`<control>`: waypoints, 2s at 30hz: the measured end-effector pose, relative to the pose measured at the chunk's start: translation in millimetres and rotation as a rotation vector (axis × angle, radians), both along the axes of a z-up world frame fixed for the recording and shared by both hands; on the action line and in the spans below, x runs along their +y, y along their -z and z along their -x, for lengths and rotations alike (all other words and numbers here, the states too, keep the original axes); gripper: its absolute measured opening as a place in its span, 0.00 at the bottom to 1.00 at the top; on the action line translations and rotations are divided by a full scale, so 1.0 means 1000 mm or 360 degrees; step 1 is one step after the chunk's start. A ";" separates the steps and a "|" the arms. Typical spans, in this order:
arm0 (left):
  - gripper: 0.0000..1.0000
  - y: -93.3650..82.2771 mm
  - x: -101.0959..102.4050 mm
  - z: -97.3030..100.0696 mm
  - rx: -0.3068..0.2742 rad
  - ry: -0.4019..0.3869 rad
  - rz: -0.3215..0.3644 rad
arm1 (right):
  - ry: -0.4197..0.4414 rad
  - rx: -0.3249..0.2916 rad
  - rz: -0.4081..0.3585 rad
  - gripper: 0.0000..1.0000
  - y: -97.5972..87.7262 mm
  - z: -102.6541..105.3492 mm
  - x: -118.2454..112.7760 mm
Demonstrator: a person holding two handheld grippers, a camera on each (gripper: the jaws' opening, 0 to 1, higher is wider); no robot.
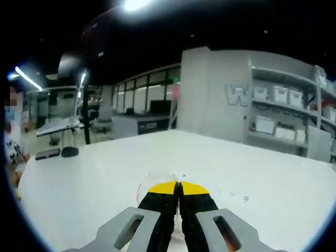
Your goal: Open the resealable bag by pulling the two sides of the seal apart until the entire bag opening is separated and visibly accessible.
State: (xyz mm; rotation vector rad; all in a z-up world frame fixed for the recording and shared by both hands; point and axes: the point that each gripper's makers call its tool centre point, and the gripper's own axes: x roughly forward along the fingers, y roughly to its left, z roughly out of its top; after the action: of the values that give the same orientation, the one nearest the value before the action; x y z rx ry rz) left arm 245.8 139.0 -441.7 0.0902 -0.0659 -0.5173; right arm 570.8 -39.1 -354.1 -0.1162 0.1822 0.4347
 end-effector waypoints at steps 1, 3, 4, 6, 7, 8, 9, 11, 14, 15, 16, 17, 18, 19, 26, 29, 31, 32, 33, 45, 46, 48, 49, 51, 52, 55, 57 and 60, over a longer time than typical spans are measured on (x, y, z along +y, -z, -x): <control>0.91 0.000 0.001 0.000 -0.0003 -0.0002 0.0006 | 0.0014 -0.0002 0.0022 0.00 0.001 -0.002 -0.002; 0.91 0.000 0.002 -0.001 0.0001 -0.0003 0.0012 | 0.0025 0.0006 0.0031 0.00 0.002 -0.007 -0.003; 0.91 0.000 0.002 -0.001 -0.0001 -0.0005 0.0010 | 0.0032 0.0013 0.0035 0.00 0.003 -0.010 -0.005; 0.91 0.000 0.003 0.000 -0.0003 -0.0008 0.0002 | 0.0059 0.0009 0.0047 0.00 0.002 -0.015 -0.008; 0.91 0.000 0.003 0.000 -0.0004 -0.0009 0.0003 | 0.0073 0.0009 0.0045 0.00 0.001 -0.018 -0.010; 0.91 0.000 0.003 0.000 -0.0002 -0.0006 0.0010 | 0.0096 0.0012 0.0029 0.00 0.000 -0.023 -0.013; 0.91 0.000 0.003 0.000 0.0000 -0.0005 0.0014 | 0.0116 0.0015 0.0011 0.00 0.000 -0.026 -0.016; 0.91 0.000 0.003 0.001 -0.0001 -0.0010 0.0015 | 0.0146 0.0029 -0.0023 0.00 0.000 -0.032 -0.019; 0.91 0.001 0.004 0.002 0.0003 -0.0009 0.0016 | 0.0179 0.0045 -0.0041 0.00 0.001 -0.038 -0.022; 0.91 0.001 0.003 0.002 0.0004 -0.0009 0.0017 | 0.0188 0.0047 -0.0039 0.00 0.002 -0.039 -0.023; 0.91 0.001 0.003 0.002 0.0003 -0.0008 0.0018 | 0.0200 0.0047 -0.0040 0.00 0.002 -0.042 -0.025; 0.91 0.001 0.003 0.002 0.0005 -0.0008 0.0020 | 0.0212 0.0049 -0.0047 0.00 0.003 -0.044 -0.026; 0.91 0.001 0.003 0.002 0.0005 -0.0008 0.0021 | 0.0223 0.0049 -0.0051 0.00 0.004 -0.045 -0.027; 0.91 0.001 0.003 0.002 0.0005 -0.0008 0.0021 | 0.0238 0.0047 -0.0051 0.00 0.005 -0.046 -0.028; 0.91 0.001 0.004 0.002 0.0008 -0.0009 0.0022 | 0.0280 0.0054 -0.0046 0.00 0.012 -0.052 -0.032; 0.91 0.001 0.004 0.002 0.0009 -0.0010 0.0026 | 0.0292 0.0030 -0.0028 0.00 0.010 -0.054 -0.033; 0.91 0.001 0.003 0.001 0.0009 -0.0008 0.0030 | 0.0301 0.0008 0.0018 0.00 0.011 -0.054 -0.033; 0.91 0.001 0.003 0.001 0.0010 -0.0007 0.0031 | 0.0300 0.0005 0.0035 0.00 0.013 -0.054 -0.032; 0.91 0.001 0.003 0.001 0.0011 -0.0005 0.0031 | 0.0291 0.0013 0.0048 0.00 0.014 -0.055 -0.031; 0.91 0.000 0.003 0.002 0.0007 -0.0011 0.0041 | 0.0191 0.0038 0.0002 0.00 0.022 -0.043 -0.013; 0.91 0.000 0.003 0.002 0.0007 -0.0012 0.0041 | 0.0181 0.0047 -0.0013 0.00 0.023 -0.042 -0.011; 0.91 0.000 0.003 0.002 0.0007 -0.0012 0.0038 | 0.0163 0.0060 -0.0030 0.00 0.025 -0.038 -0.008; 0.91 0.000 0.003 0.002 0.0005 -0.0013 0.0037 | 0.0155 0.0064 -0.0033 0.00 0.026 -0.037 -0.006; 0.91 0.000 0.003 0.003 0.0004 -0.0013 0.0037 | 0.0139 0.0073 -0.0027 0.00 0.027 -0.034 -0.003; 0.91 0.000 0.003 0.003 0.0006 -0.0012 0.0038 | 0.0130 0.0076 -0.0023 0.00 0.027 -0.033 -0.002; 0.91 0.000 0.003 0.003 0.0005 -0.0013 0.0035 | 0.0095 0.0087 -0.0015 0.00 0.026 -0.030 0.005; 0.91 0.000 0.003 0.003 0.0004 -0.0014 0.0030 | 0.0061 0.0097 -0.0020 0.00 0.027 -0.028 0.012; 0.91 0.000 0.003 0.004 0.0003 -0.0018 0.0017 | -0.0059 0.0157 -0.0068 0.00 0.032 -0.018 0.031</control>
State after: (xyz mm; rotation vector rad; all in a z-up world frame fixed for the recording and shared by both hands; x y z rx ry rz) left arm 241.9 142.0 -442.1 0.0795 -0.0663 -0.5059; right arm 588.4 -8.5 -385.8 -0.0564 0.2679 0.4813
